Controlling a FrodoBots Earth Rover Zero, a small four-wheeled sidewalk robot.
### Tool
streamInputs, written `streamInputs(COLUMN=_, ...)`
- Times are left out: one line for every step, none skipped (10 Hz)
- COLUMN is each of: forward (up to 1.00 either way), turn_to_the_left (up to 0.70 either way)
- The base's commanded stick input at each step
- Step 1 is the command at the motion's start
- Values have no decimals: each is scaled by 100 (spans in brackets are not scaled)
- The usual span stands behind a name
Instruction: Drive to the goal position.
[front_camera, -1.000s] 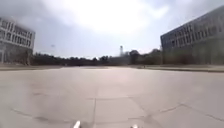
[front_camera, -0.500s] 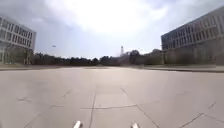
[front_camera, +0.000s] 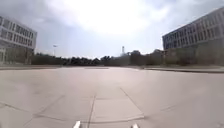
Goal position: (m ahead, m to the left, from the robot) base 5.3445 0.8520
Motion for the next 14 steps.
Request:
streamInputs(forward=70, turn_to_the_left=-1)
streamInputs(forward=70, turn_to_the_left=-1)
streamInputs(forward=70, turn_to_the_left=-1)
streamInputs(forward=70, turn_to_the_left=-1)
streamInputs(forward=70, turn_to_the_left=-1)
streamInputs(forward=70, turn_to_the_left=-1)
streamInputs(forward=70, turn_to_the_left=-1)
streamInputs(forward=70, turn_to_the_left=-1)
streamInputs(forward=70, turn_to_the_left=-1)
streamInputs(forward=70, turn_to_the_left=-1)
streamInputs(forward=70, turn_to_the_left=-1)
streamInputs(forward=70, turn_to_the_left=-1)
streamInputs(forward=70, turn_to_the_left=-1)
streamInputs(forward=70, turn_to_the_left=-1)
